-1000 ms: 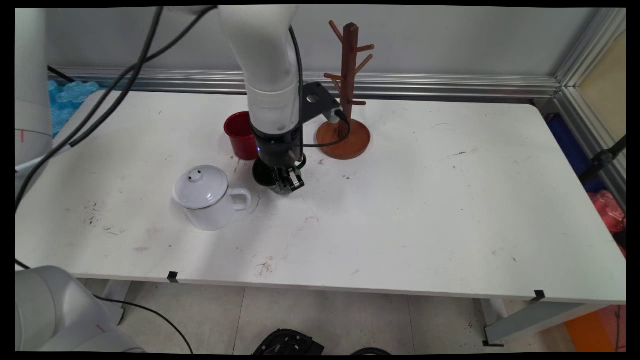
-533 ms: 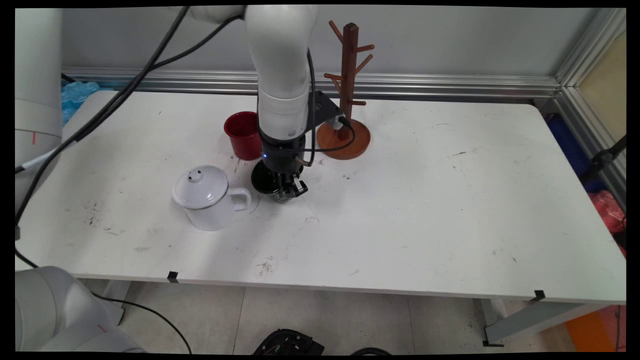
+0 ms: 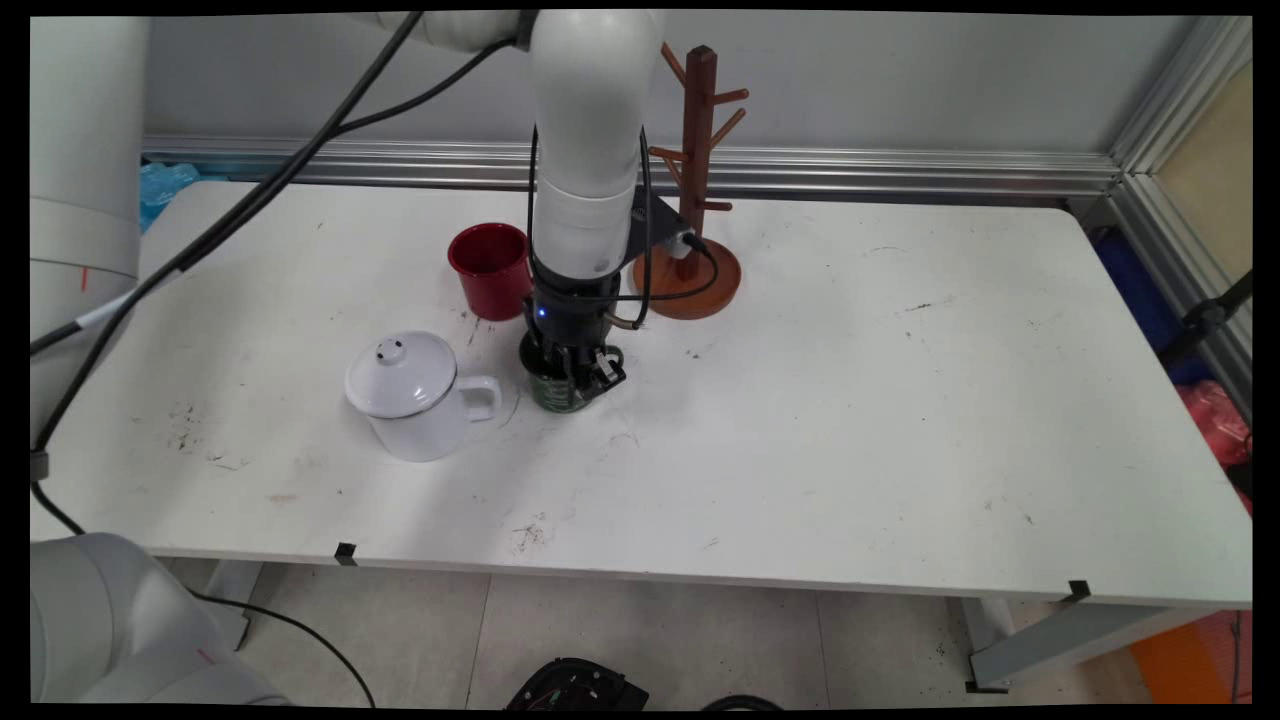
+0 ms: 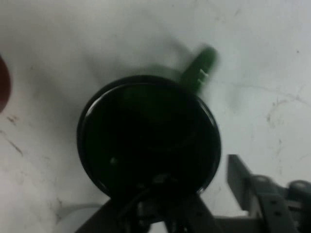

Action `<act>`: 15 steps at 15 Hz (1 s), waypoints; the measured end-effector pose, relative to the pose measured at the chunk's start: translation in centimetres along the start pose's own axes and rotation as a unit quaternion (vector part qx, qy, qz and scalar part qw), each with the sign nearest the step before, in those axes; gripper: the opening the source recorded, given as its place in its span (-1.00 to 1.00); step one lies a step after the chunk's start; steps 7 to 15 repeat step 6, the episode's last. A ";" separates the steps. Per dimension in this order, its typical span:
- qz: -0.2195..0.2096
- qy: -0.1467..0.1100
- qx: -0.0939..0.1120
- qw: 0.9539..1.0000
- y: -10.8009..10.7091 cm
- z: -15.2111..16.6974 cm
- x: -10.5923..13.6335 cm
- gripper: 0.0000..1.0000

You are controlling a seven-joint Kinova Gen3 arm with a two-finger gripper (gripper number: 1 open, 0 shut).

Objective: Place the picked object on the table

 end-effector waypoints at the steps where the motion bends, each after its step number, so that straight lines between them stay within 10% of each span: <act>1: -0.003 -0.001 0.000 1.000 0.0 0.1 0.1 1.00; 15: 0.002 0.007 -0.005 1.000 0.4 0.2 0.9 1.00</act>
